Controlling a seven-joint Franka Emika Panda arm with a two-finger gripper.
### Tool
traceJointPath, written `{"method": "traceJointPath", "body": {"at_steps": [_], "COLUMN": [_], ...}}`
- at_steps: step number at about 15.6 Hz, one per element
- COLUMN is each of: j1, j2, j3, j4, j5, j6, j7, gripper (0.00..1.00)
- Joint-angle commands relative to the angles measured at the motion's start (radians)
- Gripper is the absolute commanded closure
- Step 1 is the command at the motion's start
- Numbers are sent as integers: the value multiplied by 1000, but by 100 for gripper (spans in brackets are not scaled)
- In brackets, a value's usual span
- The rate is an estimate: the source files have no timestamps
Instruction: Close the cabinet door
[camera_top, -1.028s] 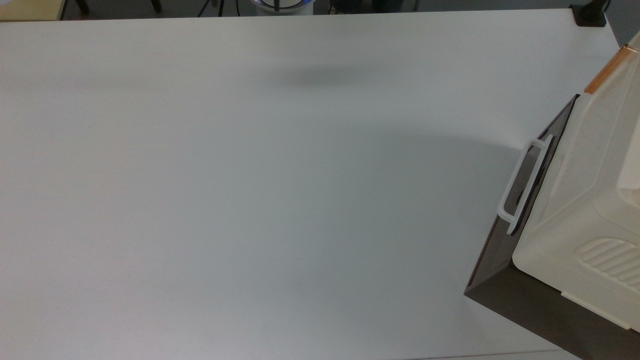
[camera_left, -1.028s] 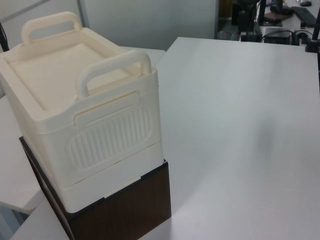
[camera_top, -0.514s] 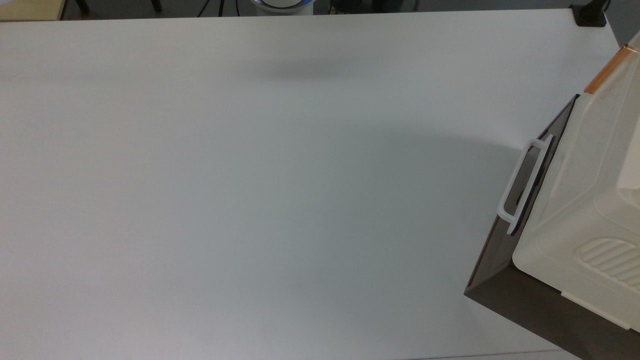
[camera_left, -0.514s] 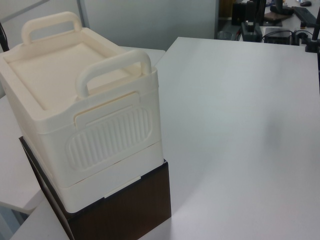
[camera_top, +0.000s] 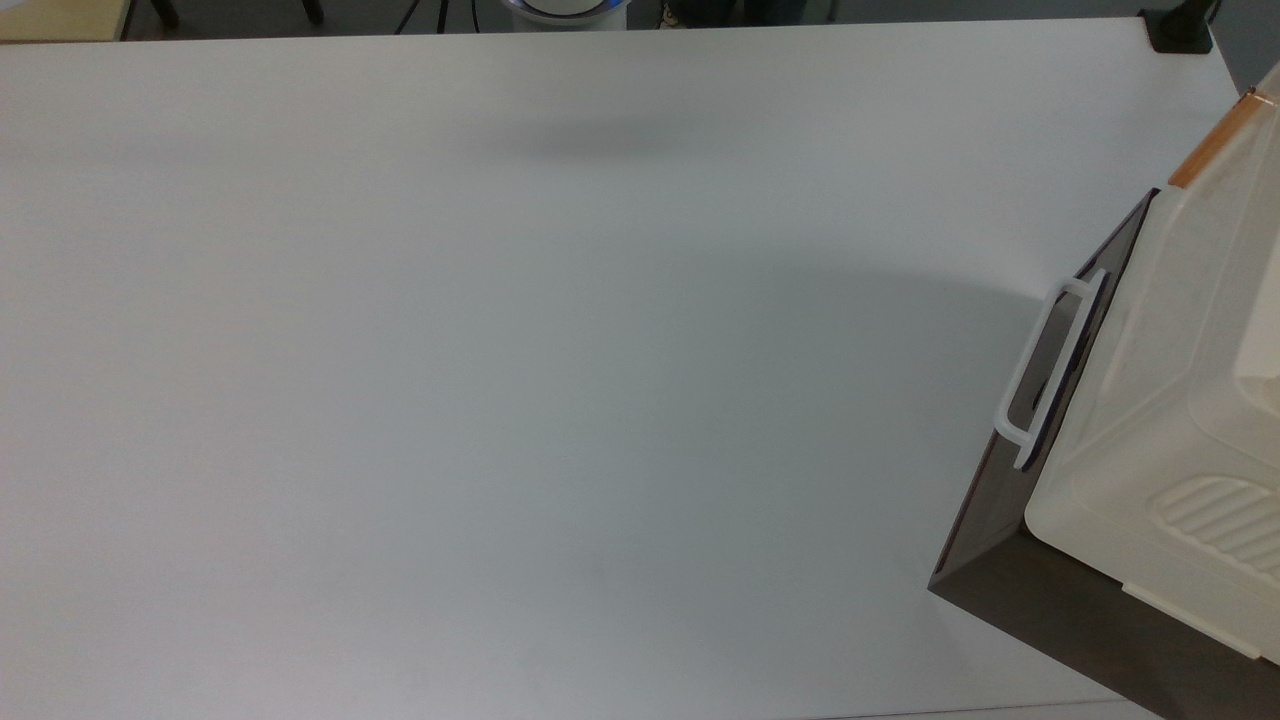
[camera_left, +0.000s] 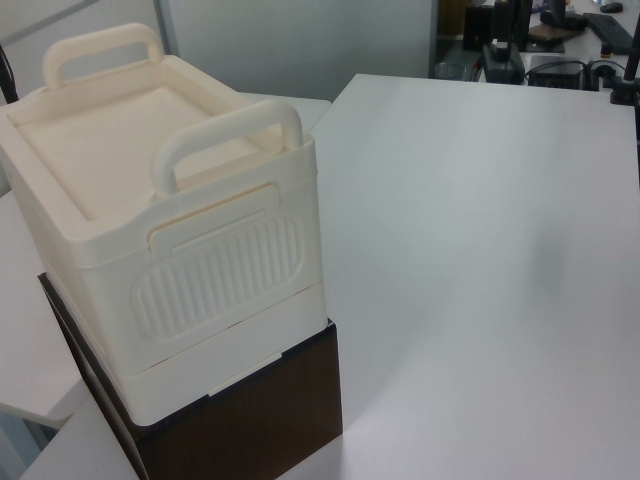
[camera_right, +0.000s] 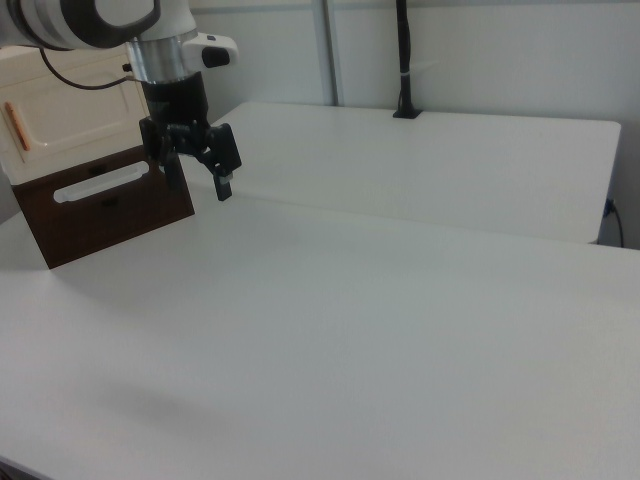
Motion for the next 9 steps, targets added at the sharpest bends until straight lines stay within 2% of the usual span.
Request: {"method": "traceJointPath", "body": {"at_steps": [1, 9], "j1": [-8, -11], "j2": [1, -1], "j3": [2, -14], "j4": [2, 13], "j5": [12, 12], "j6": [15, 7], "j7": [-11, -7], "gripper": [0, 0]}}
